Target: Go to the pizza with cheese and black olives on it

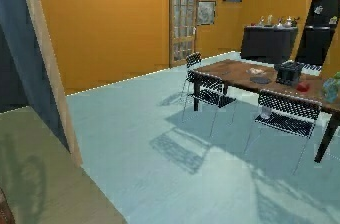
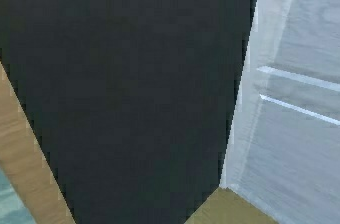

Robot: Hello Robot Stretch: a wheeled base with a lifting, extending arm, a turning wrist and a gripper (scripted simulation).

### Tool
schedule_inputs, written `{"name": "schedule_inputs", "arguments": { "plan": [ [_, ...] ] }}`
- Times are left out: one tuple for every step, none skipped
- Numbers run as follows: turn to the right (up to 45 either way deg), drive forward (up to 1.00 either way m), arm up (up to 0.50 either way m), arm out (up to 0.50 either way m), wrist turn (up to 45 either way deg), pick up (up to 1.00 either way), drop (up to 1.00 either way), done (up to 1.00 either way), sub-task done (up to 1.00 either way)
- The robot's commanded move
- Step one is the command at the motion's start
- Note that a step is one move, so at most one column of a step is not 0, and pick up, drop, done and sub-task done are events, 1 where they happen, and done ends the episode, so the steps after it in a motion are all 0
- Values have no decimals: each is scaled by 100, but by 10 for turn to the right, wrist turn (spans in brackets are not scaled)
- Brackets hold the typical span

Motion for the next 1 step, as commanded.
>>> {"name": "schedule_inputs", "arguments": {
  "plan": [
    [30, 0, 0, 0, 0, 0, 0, 0, 0]
  ]
}}
